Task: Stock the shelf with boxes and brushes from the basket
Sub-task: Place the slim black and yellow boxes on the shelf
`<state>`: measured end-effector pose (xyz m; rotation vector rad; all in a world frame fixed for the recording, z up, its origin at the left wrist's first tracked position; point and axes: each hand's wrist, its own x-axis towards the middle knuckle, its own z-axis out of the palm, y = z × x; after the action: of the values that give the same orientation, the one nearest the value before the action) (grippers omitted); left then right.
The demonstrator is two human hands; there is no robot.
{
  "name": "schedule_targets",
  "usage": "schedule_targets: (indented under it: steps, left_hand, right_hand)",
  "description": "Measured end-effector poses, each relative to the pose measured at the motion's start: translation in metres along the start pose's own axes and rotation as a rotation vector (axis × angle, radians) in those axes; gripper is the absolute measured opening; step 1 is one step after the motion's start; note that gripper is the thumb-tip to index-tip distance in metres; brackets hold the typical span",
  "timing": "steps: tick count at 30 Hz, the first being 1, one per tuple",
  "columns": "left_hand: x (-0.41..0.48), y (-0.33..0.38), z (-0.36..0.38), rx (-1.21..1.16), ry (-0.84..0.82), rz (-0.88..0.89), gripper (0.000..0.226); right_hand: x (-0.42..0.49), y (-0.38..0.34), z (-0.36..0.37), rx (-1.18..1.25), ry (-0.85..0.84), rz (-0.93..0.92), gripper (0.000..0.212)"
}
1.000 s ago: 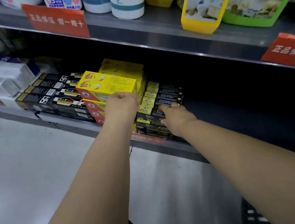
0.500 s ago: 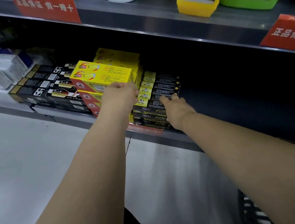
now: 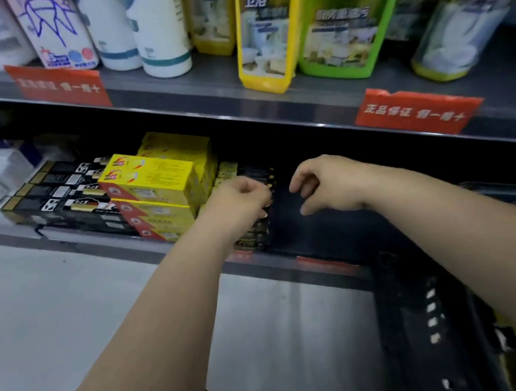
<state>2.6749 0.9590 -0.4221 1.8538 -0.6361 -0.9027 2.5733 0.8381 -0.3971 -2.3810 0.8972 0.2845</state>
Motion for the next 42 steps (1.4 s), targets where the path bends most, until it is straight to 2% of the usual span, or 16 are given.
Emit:
schedule_targets:
  steps: [3,8,13,18,21,25,27,31,33,36,39,42]
  left_hand:
    - [-0.016,0.019,0.039,0.080,-0.156,0.155,0.013]
    - [-0.063,0.052,0.120,0.169,-0.391,0.490,0.016]
    - [-0.104,0.048,0.192,0.421,-0.706,0.505,0.008]
    - [-0.132,0.036,0.228,0.845,-0.841,0.588,0.026]
    - [-0.140,0.028,0.240,0.995,-0.913,0.579,0.030]
    - [-0.145,0.014,0.262,1.055,-0.957,0.513,0.032]
    - [-0.145,0.008,0.267,1.023,-0.972,0.469,0.030]
    - [-0.135,0.002,0.260,0.972,-0.978,0.369,0.023]
    - [-0.131,0.001,0.256,0.909,-0.964,0.319,0.020]
    - [-0.129,0.000,0.255,0.902,-0.976,0.314,0.020]
    - [-0.129,-0.001,0.254,0.887,-0.978,0.285,0.023]
    - [-0.125,0.000,0.255,0.862,-0.838,0.239,0.038]
  right_hand:
    - [-0.066,0.037,-0.030,0.151,0.020,-0.016,0.029]
    - [-0.158,0.110,-0.039,0.289,0.073,0.043,0.028]
    - [-0.220,0.192,-0.013,0.251,0.026,0.189,0.027]
    - [-0.258,0.269,0.033,0.217,-0.087,0.342,0.025]
    - [-0.265,0.296,0.067,0.036,-0.330,0.336,0.034]
    - [-0.252,0.300,0.111,-0.155,-0.642,0.281,0.047]
    - [-0.242,0.296,0.125,-0.167,-0.670,0.232,0.051]
    - [-0.231,0.294,0.138,-0.203,-0.648,0.216,0.073]
    - [-0.227,0.290,0.147,-0.276,-0.681,0.190,0.073]
    - [-0.223,0.279,0.161,-0.474,-0.762,0.115,0.058]
    - [-0.219,0.273,0.154,-0.527,-0.662,0.093,0.042]
    - [-0.214,0.263,0.111,-0.279,-0.446,0.179,0.040]
